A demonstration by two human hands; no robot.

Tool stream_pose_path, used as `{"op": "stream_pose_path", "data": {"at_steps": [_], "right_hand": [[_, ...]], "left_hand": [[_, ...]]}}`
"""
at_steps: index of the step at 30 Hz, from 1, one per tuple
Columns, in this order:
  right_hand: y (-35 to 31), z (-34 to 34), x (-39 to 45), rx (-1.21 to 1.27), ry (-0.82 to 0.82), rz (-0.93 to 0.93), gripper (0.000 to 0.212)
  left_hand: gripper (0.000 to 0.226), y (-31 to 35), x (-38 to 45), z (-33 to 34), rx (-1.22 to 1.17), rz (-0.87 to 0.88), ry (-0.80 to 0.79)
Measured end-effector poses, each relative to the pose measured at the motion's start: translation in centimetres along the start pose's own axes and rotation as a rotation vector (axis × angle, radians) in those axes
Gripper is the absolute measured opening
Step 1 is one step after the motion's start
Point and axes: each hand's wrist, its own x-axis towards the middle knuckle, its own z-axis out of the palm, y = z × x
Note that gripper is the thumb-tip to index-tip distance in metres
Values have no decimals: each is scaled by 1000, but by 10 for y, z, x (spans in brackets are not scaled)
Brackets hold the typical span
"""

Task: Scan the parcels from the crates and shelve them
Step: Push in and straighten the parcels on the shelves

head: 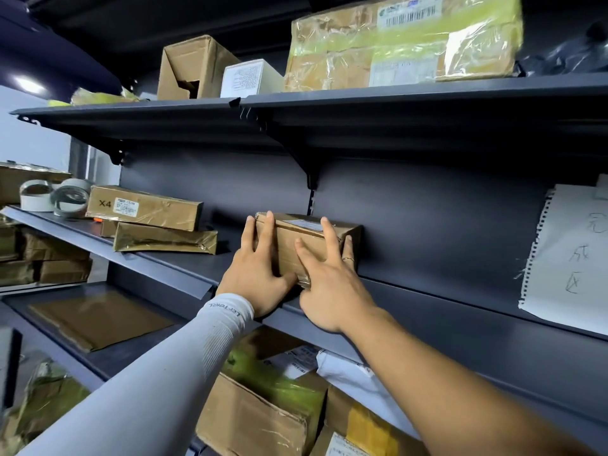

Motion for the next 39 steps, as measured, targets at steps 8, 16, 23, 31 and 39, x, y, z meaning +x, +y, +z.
{"op": "stream_pose_path", "data": {"at_steps": [8, 16, 23, 31, 39], "right_hand": [[-4, 0, -5, -103, 60, 17, 90], [-7, -4, -9, -211, 127, 1, 73], [-3, 1, -4, -170, 133, -37, 73], [2, 4, -1, -152, 77, -31, 80], [3, 3, -2, -203, -35, -6, 82]], "left_hand": [[113, 1, -5, -1, 93, -27, -48], [106, 0, -6, 0, 133, -23, -57], [105, 0, -2, 4, 230, -64, -86], [102, -2, 0, 5, 254, -78, -91], [77, 10, -14, -1, 291, -176, -147]]}}
